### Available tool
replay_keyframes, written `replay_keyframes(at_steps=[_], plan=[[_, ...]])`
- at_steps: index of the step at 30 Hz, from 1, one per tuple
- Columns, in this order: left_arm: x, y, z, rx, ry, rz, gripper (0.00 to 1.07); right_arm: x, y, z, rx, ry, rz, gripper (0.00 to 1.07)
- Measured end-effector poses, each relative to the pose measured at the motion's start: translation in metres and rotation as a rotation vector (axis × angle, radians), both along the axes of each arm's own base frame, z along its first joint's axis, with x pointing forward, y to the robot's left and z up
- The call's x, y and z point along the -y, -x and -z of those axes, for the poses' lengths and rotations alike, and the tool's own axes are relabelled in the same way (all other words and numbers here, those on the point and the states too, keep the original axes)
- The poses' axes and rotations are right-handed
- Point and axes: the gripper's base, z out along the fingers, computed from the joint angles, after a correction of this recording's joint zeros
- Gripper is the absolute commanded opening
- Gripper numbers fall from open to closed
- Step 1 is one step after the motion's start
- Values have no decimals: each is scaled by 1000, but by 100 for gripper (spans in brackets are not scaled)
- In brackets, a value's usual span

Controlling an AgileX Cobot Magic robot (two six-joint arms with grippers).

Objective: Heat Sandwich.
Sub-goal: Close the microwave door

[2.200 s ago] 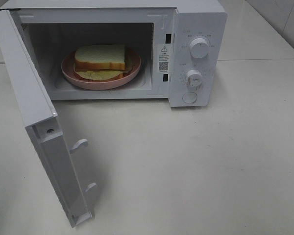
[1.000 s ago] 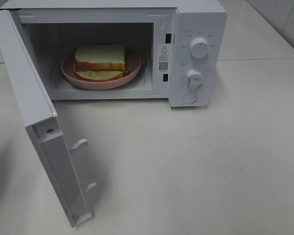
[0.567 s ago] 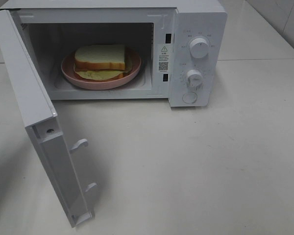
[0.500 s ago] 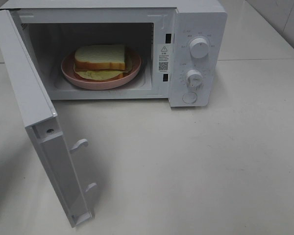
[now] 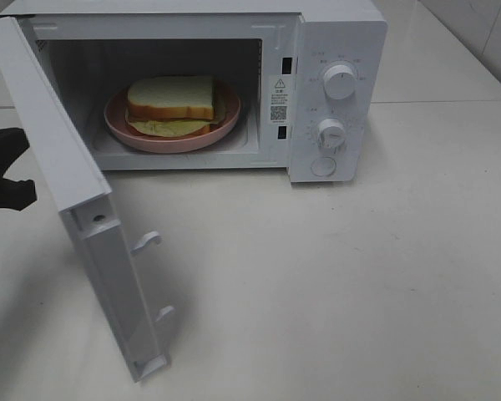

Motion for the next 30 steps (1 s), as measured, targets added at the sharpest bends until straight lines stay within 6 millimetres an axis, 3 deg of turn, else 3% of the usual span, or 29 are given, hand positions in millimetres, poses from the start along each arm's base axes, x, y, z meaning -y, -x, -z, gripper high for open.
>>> replay_keyframes(at_steps=[18, 30], plan=[[62, -6, 1, 12, 41, 34, 0, 0, 0, 0, 0, 0, 0, 75], [110, -29, -1, 38, 72, -9, 0, 0, 0, 0, 0, -1, -1, 75]])
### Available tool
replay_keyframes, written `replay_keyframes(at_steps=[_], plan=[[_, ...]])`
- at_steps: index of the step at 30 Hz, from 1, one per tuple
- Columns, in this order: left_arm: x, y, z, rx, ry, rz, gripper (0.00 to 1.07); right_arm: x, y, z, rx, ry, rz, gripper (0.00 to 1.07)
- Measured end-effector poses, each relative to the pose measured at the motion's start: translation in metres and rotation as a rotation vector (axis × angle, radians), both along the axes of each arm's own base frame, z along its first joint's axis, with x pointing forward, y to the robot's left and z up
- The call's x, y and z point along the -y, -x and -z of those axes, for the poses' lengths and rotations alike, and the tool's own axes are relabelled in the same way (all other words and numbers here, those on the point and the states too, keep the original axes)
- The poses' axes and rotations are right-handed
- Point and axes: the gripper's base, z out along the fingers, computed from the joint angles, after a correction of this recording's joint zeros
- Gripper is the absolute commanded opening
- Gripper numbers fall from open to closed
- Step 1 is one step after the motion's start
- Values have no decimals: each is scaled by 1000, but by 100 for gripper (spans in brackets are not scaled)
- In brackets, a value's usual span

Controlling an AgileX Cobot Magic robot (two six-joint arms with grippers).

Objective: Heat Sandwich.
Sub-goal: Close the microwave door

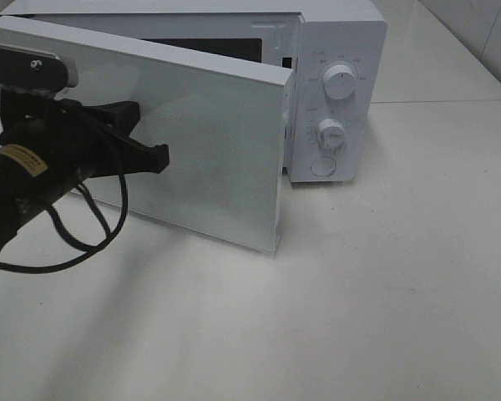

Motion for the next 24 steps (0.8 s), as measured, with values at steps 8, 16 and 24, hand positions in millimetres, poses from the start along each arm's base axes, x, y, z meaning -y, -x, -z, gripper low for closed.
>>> replay_keyframes(at_steps=[8, 16, 24], plan=[[22, -15, 0, 7, 39, -14, 0, 0, 0, 0, 0, 0, 0, 75], [47, -35, 0, 20, 65, -4, 0, 0, 0, 0, 0, 0, 0, 75], [66, -55, -1, 27, 86, 9, 0, 0, 0, 0, 0, 0, 0, 75]])
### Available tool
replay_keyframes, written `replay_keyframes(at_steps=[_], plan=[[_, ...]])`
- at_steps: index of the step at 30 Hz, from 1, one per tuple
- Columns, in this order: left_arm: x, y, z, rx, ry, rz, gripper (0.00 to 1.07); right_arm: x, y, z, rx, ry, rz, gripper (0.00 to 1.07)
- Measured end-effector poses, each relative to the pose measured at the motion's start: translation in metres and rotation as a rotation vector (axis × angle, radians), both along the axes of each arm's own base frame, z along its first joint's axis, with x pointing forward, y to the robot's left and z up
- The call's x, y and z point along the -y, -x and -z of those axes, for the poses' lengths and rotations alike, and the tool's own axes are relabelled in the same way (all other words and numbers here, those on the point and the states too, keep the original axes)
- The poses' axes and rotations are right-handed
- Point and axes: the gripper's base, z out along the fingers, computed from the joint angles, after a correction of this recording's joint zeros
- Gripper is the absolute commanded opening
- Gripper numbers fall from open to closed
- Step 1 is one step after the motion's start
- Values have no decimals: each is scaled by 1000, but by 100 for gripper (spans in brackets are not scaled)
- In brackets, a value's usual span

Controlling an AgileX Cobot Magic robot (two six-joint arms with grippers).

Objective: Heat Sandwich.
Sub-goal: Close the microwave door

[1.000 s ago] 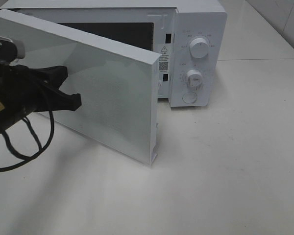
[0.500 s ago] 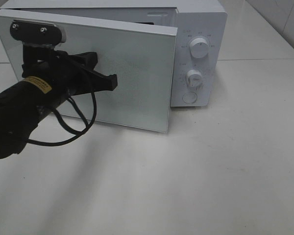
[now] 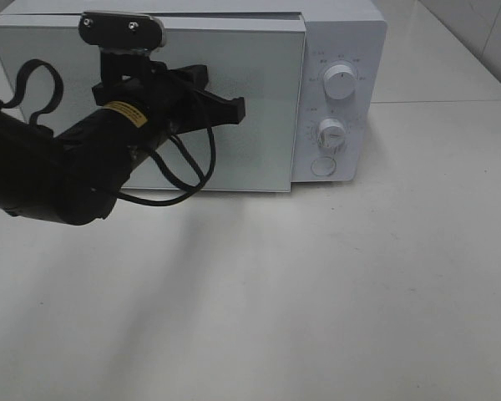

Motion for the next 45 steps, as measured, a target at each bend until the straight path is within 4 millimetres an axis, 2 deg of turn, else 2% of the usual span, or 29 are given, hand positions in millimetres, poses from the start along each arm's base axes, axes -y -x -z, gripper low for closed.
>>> replay_keyframes(at_steps=[6, 14, 21, 33, 45], plan=[[18, -7, 4, -3, -13, 46, 0, 0, 0, 0, 0, 0, 0, 75], [31, -20, 9, -10, -55, 44, 0, 0, 0, 0, 0, 0, 0, 75], [42, -23, 8, -27, -75, 74, 0, 0, 0, 0, 0, 0, 0, 75], [42, -21, 7, -26, -76, 75, 0, 0, 0, 0, 0, 0, 0, 75], [19, -5, 7, -51, -31, -24, 0, 0, 0, 0, 0, 0, 0, 75]])
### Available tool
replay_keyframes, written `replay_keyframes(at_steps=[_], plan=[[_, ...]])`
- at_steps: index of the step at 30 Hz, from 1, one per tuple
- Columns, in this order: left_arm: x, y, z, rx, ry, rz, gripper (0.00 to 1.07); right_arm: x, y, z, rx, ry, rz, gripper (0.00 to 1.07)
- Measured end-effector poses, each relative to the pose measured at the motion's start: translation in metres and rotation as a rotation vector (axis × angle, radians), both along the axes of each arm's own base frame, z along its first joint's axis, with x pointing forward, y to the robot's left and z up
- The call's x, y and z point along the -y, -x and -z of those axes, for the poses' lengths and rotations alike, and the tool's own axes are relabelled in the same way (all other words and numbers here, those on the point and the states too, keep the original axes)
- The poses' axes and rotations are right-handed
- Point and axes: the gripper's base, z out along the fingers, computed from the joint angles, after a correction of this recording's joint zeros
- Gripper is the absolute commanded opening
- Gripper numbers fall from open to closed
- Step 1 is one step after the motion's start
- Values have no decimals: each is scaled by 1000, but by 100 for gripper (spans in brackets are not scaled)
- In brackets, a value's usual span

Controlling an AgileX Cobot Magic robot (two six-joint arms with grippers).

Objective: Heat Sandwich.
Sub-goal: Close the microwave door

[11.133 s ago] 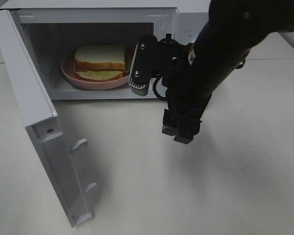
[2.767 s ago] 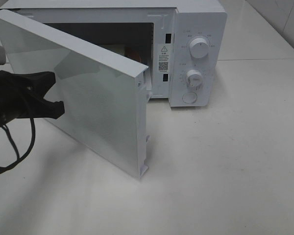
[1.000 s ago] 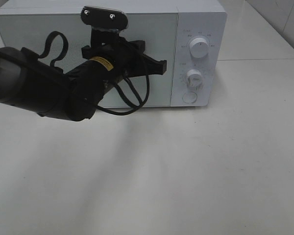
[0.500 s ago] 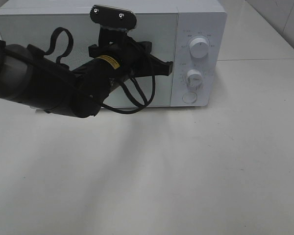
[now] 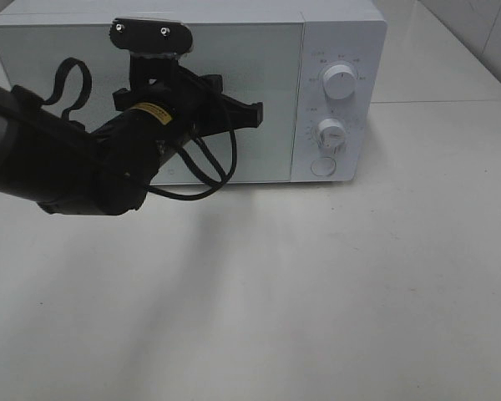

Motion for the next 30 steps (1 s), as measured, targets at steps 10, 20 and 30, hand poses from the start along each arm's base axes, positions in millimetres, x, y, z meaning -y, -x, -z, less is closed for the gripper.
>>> replay_keyframes(at_steps=[10, 20, 30], plan=[[-5, 48, 2, -47, -44, 75, 0, 0, 0, 0, 0, 1, 0, 75], [-12, 74, -7, -249, -85, 159, 102, 0, 0, 0, 0, 1, 0, 75], [-14, 90, -11, -422, -160, 250, 99, 0, 0, 0, 0, 1, 0, 75]])
